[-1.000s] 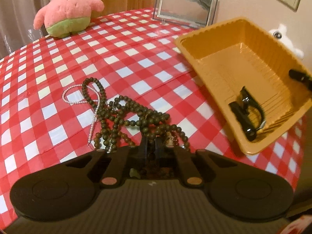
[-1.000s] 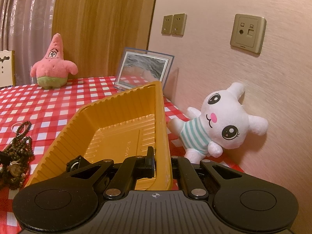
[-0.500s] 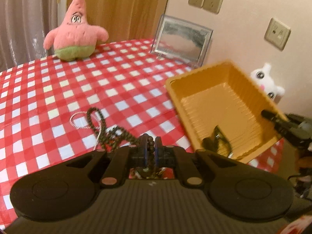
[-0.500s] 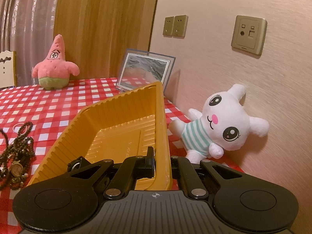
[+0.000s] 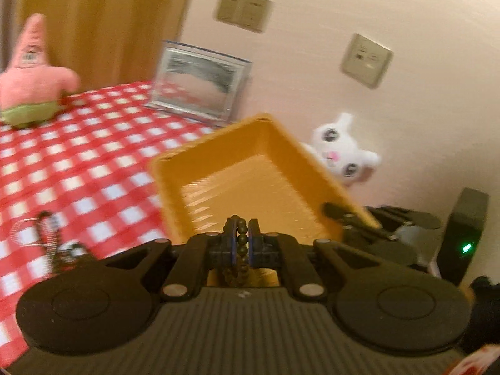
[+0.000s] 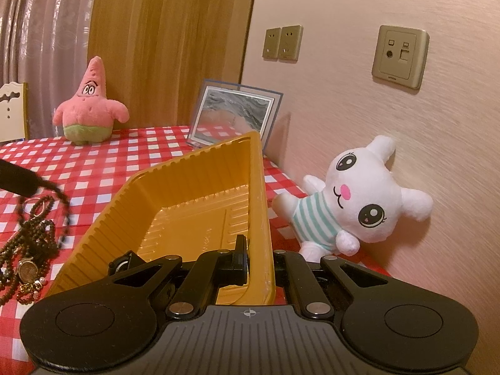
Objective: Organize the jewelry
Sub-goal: 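Carry the bead bracelet into the orange tray and release it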
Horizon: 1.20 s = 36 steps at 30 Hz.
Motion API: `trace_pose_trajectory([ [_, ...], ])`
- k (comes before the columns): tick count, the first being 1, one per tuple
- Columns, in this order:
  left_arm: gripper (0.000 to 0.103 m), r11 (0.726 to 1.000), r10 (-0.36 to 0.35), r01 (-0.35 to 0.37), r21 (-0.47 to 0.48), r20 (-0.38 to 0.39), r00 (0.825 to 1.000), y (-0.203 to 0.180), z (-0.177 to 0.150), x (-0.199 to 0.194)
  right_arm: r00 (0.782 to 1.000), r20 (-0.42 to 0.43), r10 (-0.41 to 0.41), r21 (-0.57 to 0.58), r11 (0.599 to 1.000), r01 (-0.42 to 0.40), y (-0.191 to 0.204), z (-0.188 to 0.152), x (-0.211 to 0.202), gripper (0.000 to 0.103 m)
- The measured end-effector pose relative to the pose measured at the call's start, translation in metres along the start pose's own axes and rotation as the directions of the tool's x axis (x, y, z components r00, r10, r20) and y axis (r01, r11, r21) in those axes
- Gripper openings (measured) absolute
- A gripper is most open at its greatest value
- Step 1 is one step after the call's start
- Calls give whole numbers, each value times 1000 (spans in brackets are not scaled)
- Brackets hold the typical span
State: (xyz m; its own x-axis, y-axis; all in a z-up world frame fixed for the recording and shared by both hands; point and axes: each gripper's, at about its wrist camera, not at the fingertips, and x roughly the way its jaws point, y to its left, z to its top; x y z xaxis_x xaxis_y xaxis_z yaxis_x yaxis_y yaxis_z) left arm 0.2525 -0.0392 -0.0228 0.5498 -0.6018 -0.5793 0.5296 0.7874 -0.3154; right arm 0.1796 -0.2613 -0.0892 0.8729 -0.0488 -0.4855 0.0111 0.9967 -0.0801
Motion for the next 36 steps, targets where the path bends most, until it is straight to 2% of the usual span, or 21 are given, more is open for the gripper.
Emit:
trace_pose_trajectory([
  [6,6,993,-118,117,-11,-46,992,-24,-1,36,1000,1,5,1,1000,-5,-1,0,0,4],
  [10,6,988,-153,149,-50,-82,985,-27,-6,60,1000,0,9,3,1000,-9,-3,-1,1,4],
  [16,6,987,-150,141,-73,-122,981,-28,-11,81,1000,-1,13,7,1000,-13,-4,-2,2,4],
  [22,9,994,-105,103,-33,-74,992,-31,-3,58,1000,-6,16,12,1000,-16,-8,-3,5,4],
  [25,14,998,-48,47,-46,-21,999,-19,2,32,1000,-7,17,15,1000,-17,-10,-2,6,4],
  [28,20,995,76,-75,-66,12,997,-2,0,6,1000,-7,19,18,1000,-19,-12,-2,8,4],
  [32,22,961,249,-250,-120,-22,968,32,-16,-18,1000,-8,27,22,999,-27,-13,-2,7,4],
  [36,23,915,367,-380,-137,-110,924,59,-44,-28,1000,-6,31,21,999,-30,-13,-1,6,4],
])
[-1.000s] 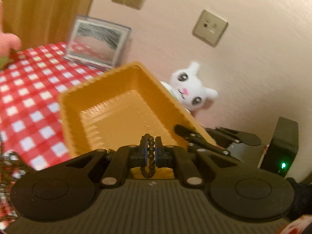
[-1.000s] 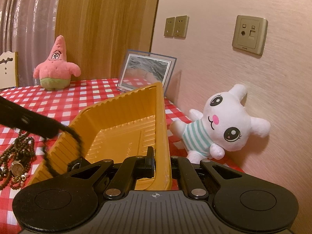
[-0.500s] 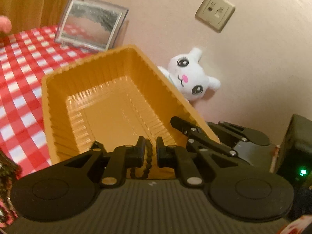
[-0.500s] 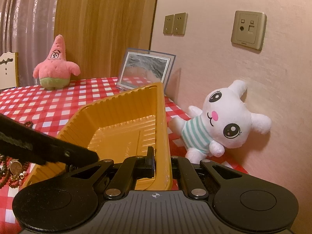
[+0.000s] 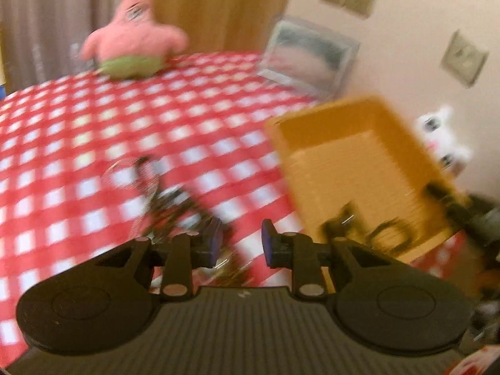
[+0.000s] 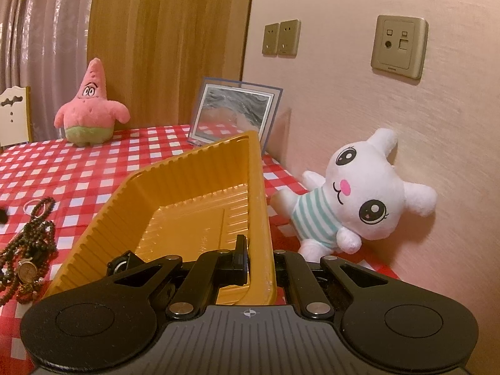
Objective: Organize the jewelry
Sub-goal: 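Carry the bead bracelet into the orange tray and release it, then grasp the next jewelry piece in the pile with the left tool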
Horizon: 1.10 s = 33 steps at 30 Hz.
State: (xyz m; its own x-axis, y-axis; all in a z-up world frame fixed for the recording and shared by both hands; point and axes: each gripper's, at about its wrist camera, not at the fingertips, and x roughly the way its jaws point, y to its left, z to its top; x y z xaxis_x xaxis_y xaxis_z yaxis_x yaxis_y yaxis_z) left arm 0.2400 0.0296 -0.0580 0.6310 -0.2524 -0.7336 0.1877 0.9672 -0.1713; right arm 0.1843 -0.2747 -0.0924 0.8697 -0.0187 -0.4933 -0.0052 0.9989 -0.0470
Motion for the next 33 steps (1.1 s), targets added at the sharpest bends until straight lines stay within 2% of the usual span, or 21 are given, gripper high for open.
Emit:
trace_pose_trajectory([
  [6,23,999,38,-35,39,-83,996,2,-32,11,1000,0,0,-1,1000,0,0,0,0,4],
  [10,23,996,6,3,88,-108,994,-9,-48,19,1000,-1,-2,-2,1000,2,0,0,0,4],
  [13,21,992,11,4,128,-117,993,-18,-55,27,1000,-1,-2,-6,1000,2,1,0,0,4],
  [18,11,984,8,13,180,-114,993,-28,-56,42,1000,-4,-4,-9,1000,4,1,-2,-1,4],
  [22,4,977,32,-9,212,-106,994,-30,-55,53,1000,-6,-4,-10,1000,4,1,-2,-1,4],
  [33,5,971,30,-5,237,-101,994,-27,-50,66,1000,-6,-6,-10,1000,6,1,-2,-1,4],
])
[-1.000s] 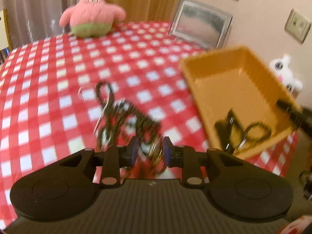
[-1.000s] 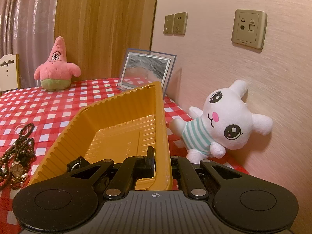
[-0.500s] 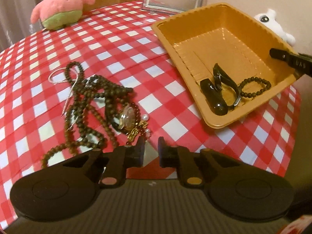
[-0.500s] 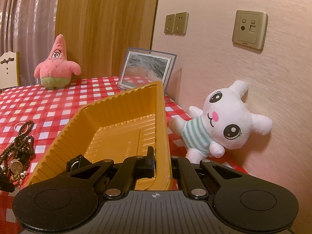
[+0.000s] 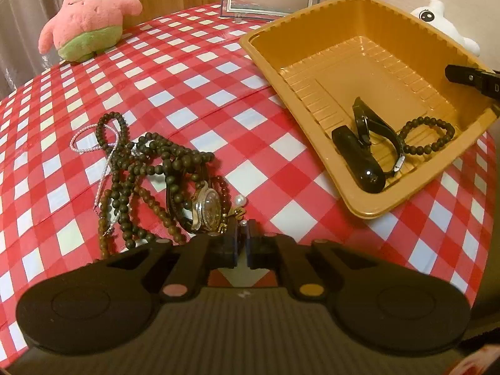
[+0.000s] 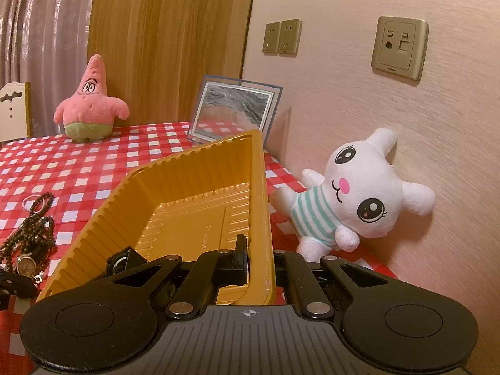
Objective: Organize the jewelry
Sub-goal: 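Grasp the next jewelry piece in the pile with the left tool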
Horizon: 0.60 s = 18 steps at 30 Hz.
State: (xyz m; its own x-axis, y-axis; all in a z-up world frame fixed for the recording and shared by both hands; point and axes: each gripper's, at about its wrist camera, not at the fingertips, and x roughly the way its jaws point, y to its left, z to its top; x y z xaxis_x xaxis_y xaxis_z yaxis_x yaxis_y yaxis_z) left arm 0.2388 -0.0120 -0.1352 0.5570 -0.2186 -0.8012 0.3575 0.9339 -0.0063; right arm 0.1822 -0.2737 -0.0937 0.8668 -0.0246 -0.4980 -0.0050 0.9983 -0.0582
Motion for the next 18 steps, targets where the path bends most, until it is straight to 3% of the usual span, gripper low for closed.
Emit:
trace_pose_trajectory([
  [18,6,998,-10,8,61,24,1000,-7,2,1,1000,0,-1,-1,1000,1,0,1,0,4],
])
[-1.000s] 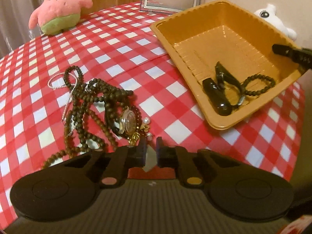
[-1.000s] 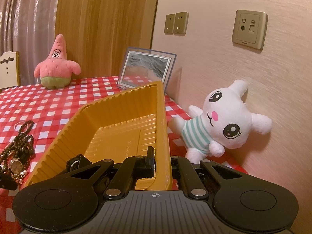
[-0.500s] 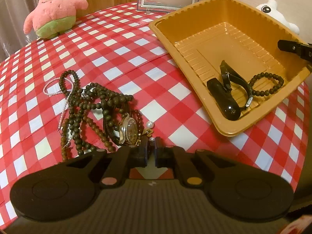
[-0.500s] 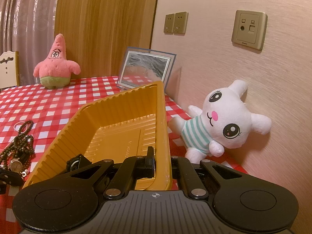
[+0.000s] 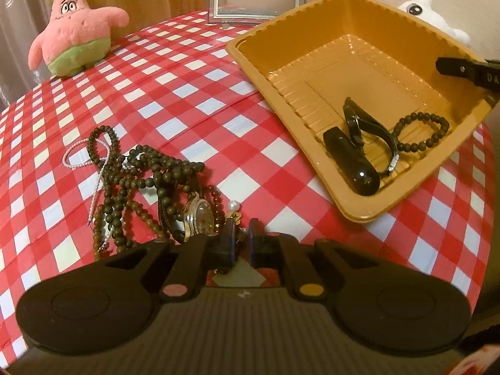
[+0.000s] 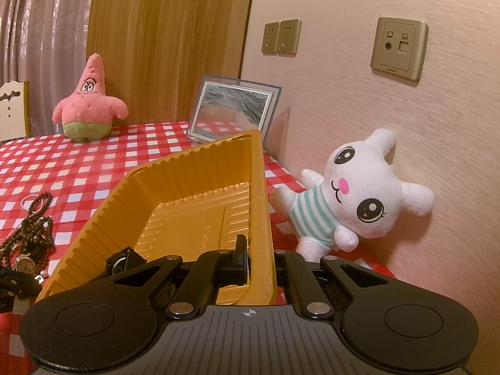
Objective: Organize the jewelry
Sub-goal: 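Grasp the next jewelry piece in the pile with the left tool, then carry the held piece over the orange tray and open the left tool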
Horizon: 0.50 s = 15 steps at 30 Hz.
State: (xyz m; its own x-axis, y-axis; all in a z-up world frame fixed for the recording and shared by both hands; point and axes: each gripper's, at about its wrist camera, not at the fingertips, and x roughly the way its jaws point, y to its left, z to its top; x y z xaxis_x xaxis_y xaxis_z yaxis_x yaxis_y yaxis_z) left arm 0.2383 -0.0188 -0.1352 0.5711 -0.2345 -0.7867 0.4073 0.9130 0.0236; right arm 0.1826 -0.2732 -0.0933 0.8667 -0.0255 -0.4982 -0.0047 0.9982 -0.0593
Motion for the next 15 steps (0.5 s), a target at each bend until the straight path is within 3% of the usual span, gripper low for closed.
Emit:
trace_pose_trajectory([
  [8,6,1000,-19,19,3,55,998,-3,8,-24,1000,1,2,1,1000,-2,0,0,0,4],
  [15,6,994,-98,104,-37,135,986,-6,37,-48,1000,2,3,1,1000,-3,-2,0,0,4],
])
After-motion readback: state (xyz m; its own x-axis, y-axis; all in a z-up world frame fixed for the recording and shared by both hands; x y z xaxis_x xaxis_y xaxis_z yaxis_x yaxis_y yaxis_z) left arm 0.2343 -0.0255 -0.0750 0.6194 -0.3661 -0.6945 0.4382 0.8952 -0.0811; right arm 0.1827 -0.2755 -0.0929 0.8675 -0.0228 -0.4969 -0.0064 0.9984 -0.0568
